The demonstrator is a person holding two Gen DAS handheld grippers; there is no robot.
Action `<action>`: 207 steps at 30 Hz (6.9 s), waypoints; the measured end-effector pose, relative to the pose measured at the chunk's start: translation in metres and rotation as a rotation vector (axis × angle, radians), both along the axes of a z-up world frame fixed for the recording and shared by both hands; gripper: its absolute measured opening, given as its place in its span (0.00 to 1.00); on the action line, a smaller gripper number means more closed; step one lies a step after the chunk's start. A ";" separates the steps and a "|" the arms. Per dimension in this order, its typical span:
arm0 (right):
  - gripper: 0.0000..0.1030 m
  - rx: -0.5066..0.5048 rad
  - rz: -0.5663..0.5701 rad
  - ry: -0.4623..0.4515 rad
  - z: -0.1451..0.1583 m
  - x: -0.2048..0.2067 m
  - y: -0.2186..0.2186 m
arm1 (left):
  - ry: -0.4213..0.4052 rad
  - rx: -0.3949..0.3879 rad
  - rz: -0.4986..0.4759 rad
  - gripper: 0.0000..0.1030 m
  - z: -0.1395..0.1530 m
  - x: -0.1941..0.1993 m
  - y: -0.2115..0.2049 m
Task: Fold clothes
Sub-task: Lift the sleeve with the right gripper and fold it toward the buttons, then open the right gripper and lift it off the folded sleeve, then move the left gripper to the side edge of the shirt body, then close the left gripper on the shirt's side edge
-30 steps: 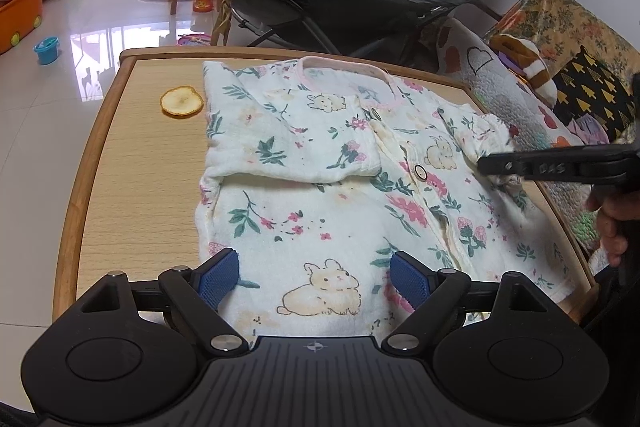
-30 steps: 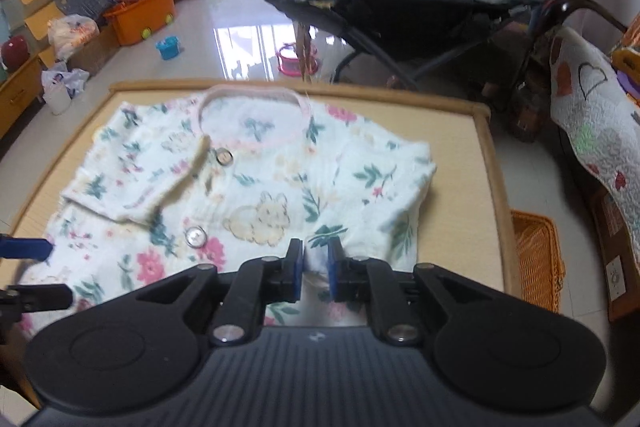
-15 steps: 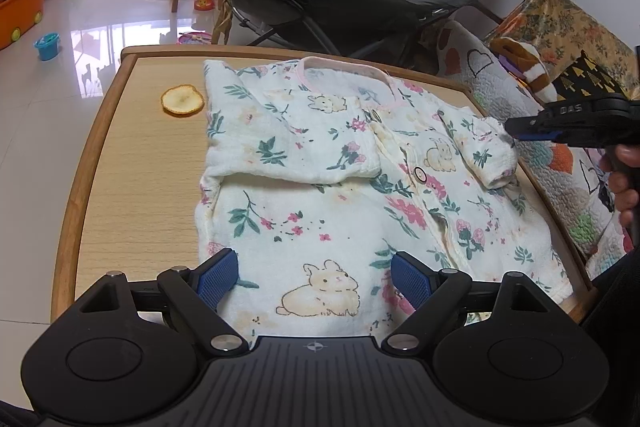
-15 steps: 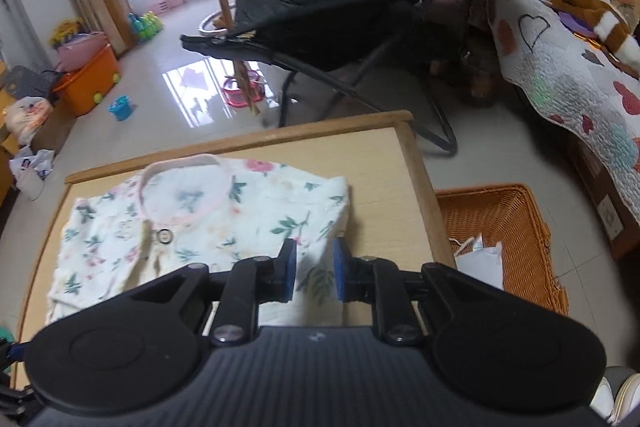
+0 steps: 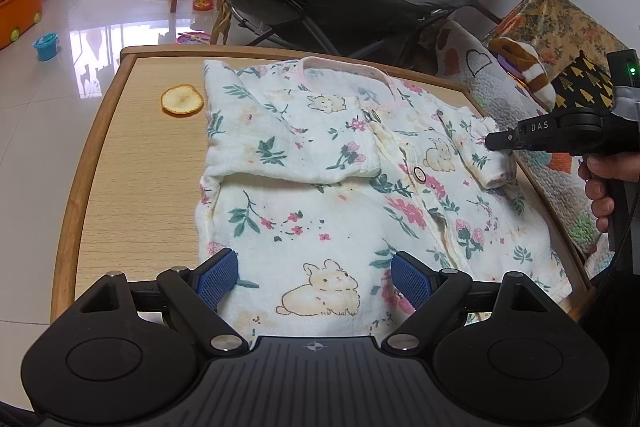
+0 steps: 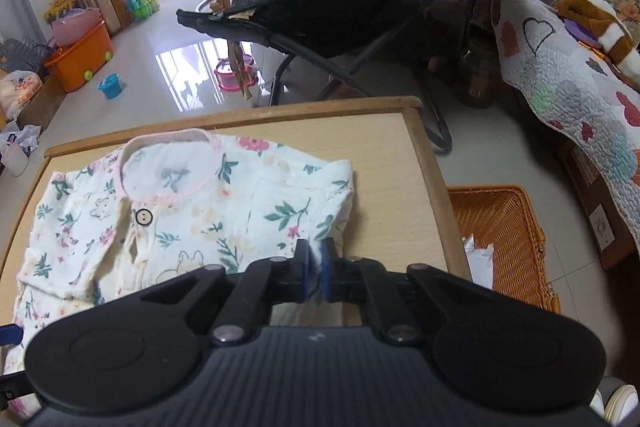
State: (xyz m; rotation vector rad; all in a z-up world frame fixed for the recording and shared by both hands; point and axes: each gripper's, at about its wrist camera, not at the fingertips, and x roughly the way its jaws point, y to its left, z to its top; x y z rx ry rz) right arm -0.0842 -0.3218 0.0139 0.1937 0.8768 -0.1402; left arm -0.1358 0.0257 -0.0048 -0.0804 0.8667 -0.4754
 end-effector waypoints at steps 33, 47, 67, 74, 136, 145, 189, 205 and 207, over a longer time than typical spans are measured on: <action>0.06 -0.019 0.168 -0.044 0.016 0.015 0.071 | 0.024 -0.039 0.017 0.84 0.001 0.001 0.005; 0.09 -0.091 0.047 -0.029 0.017 -0.005 0.045 | 0.023 -0.030 0.015 0.84 0.002 0.001 0.005; 0.04 -0.101 0.196 -0.040 0.022 0.009 0.076 | 0.022 -0.030 0.012 0.84 0.002 0.001 0.006; 0.04 -0.101 0.313 -0.022 0.015 0.027 0.109 | 0.024 -0.037 0.015 0.84 0.002 0.001 0.007; 0.57 0.027 0.180 -0.077 -0.018 -0.097 0.050 | -0.061 -0.112 0.308 0.89 0.046 -0.020 0.031; 0.63 0.006 0.203 -0.074 -0.018 -0.096 0.055 | -0.100 -0.124 0.329 0.89 0.066 0.018 0.042; 0.76 -0.033 0.230 -0.068 -0.021 -0.089 0.061 | 0.058 -0.227 0.327 0.86 0.001 0.095 0.025; 0.79 -0.064 0.251 -0.064 -0.022 -0.088 0.065 | 0.100 -0.259 0.354 0.22 -0.006 0.107 0.017; 0.80 -0.066 0.252 -0.064 -0.022 -0.088 0.065 | 0.093 -0.246 0.358 0.22 -0.005 0.107 0.017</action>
